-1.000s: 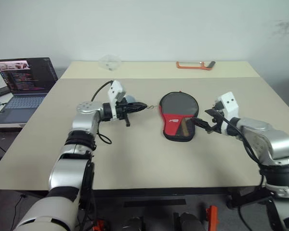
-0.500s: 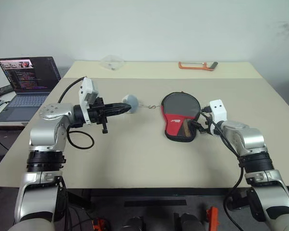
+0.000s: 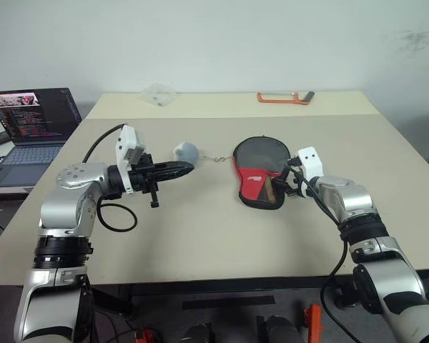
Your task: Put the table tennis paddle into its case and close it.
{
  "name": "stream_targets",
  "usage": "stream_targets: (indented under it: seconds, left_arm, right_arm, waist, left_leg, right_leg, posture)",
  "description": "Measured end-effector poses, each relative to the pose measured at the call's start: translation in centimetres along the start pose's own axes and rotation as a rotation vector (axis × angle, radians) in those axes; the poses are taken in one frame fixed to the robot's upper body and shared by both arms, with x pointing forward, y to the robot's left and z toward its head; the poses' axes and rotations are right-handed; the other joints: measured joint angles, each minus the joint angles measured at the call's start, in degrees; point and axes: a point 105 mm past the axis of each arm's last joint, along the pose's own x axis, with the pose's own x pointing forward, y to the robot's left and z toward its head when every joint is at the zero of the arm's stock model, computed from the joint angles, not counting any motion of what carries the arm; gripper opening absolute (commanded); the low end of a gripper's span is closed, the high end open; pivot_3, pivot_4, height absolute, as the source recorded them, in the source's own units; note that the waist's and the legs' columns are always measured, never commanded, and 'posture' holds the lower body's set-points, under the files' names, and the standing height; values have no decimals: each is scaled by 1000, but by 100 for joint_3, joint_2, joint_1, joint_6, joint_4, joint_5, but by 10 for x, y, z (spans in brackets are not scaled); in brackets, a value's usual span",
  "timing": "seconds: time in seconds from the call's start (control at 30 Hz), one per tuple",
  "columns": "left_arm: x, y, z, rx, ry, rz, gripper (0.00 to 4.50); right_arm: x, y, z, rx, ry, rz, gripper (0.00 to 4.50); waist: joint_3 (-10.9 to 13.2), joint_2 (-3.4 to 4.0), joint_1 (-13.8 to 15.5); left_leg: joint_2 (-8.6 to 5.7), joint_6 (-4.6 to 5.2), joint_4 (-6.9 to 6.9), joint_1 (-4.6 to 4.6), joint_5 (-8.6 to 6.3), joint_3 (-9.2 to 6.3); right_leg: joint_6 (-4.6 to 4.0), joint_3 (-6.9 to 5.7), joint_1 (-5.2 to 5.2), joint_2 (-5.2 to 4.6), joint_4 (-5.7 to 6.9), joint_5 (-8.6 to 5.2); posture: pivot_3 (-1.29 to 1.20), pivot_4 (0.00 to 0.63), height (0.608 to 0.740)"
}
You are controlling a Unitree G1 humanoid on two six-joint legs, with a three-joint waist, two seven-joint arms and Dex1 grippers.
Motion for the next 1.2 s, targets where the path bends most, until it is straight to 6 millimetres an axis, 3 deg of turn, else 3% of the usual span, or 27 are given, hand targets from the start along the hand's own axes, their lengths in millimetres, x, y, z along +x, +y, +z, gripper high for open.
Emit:
stream_targets:
  seconds: [0.23,0.43,0.7,0.87,1.1,1.2]
  left_arm:
    - [-4,-2,-9,-12,35,-2,0]
    - [-7,-9,-20,-32,66,-22,0]
    - [-11,-37,-37,-95,100,-120,0]
    - [-6,-48,-29,-92,91,-164,0]
    - [6,-57,-11,-87,91,-222,0]
    - [7,-62,-11,-101,113,-249,0]
  right_arm:
    - [6,13,-7,37,31,73,1883]
    - [12,24,-13,84,53,114,115]
    - [14,39,-3,151,49,197,18]
    - [14,62,0,183,61,301,18]
    - [5,127,2,168,79,496,18]
    - [-6,143,-6,156,94,548,18]
  waist:
    - [-17,1,-3]
    - [-30,-13,-4]
    - [-33,-12,-106]
    - [-31,-11,-164]
    - [-31,-10,-166]
    - [-30,-10,-159]
  left_leg:
    - [2,13,-3,26,-8,1]
    - [6,16,-72,127,-11,4]
    - [16,15,-81,128,-11,17]
    - [35,11,-84,123,-14,42]
    - [94,-14,-81,84,-30,100]
    - [95,-21,-80,77,-35,103]
  right_leg:
    - [-1,4,22,3,-1,0]
    - [-3,10,90,5,-21,-2]
    - [-8,31,78,13,-17,-2]
    - [-9,55,60,32,-22,-2]
    - [-23,117,-11,95,-12,6]
    - [-23,123,-17,96,-19,6]
  posture:
    - [0,150,740]
    - [0,150,740]
    - [0,150,740]
    - [0,150,740]
    - [0,150,740]
    - [0,150,740]
